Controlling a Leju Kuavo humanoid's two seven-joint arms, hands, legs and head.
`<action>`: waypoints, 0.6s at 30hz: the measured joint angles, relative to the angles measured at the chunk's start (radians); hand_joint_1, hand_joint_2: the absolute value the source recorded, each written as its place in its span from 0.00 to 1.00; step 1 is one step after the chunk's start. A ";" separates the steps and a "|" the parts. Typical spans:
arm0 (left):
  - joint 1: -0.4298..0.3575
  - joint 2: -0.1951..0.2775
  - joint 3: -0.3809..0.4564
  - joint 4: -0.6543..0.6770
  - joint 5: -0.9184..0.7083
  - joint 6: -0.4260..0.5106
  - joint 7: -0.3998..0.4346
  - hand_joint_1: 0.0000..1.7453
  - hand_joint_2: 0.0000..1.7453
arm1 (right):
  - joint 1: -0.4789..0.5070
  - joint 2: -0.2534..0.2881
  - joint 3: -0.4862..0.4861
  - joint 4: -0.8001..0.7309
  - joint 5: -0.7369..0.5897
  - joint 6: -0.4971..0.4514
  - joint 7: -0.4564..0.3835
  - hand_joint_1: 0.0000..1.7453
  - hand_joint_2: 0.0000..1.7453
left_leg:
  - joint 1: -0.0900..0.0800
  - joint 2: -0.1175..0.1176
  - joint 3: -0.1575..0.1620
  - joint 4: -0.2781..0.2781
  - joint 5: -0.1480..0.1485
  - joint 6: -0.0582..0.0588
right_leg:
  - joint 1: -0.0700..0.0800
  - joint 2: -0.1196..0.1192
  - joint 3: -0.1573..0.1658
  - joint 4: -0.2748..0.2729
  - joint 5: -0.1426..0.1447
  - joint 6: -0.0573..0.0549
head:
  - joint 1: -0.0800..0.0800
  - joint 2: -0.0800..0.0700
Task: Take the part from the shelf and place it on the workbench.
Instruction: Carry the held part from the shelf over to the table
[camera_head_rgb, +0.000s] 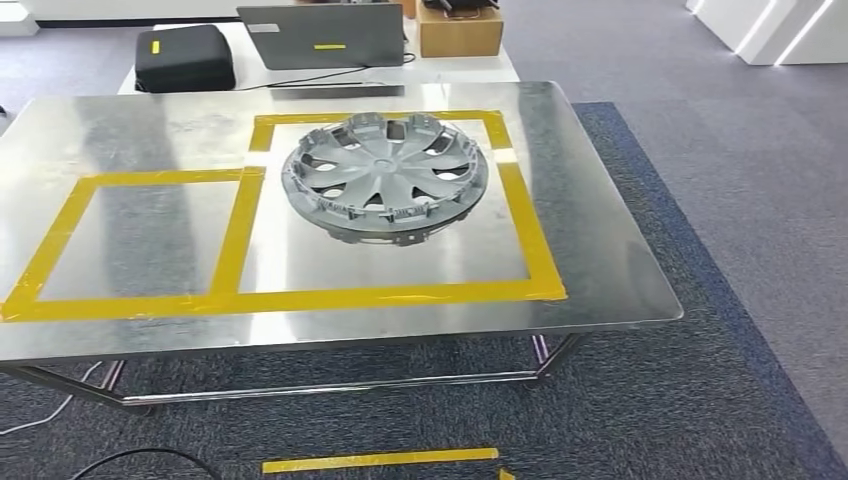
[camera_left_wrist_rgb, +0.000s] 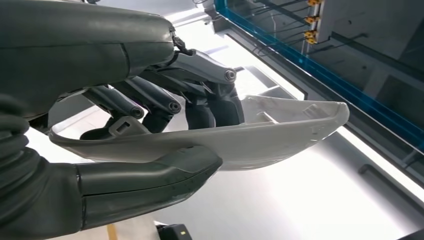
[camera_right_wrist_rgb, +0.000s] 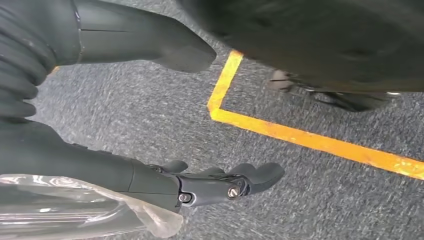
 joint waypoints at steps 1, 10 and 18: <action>0.000 0.000 0.000 0.000 0.000 0.000 0.000 1.00 1.00 | 0.001 0.000 0.000 0.000 -0.001 0.000 -0.001 0.00 1.00 | -0.002 -0.007 0.010 0.000 -0.007 0.000 | 0.001 0.001 -0.004 -0.028 0.042 -0.002 | 0.000 0.000; 0.000 0.003 0.004 0.000 0.007 0.000 0.000 1.00 1.00 | 0.000 -0.004 0.000 -0.002 -0.012 -0.012 -0.014 0.00 1.00 | 0.000 -0.013 0.039 0.017 -0.061 -0.038 | 0.005 0.011 0.096 -0.266 0.159 -0.045 | -0.010 0.000; -0.001 0.005 0.025 0.009 0.049 -0.004 0.000 1.00 1.00 | 0.004 -0.004 0.000 -0.003 -0.018 -0.007 -0.026 0.00 1.00 | 0.026 0.017 -0.090 0.152 -0.010 -0.082 | -0.015 -0.002 0.167 -0.279 0.111 -0.033 | -0.016 0.000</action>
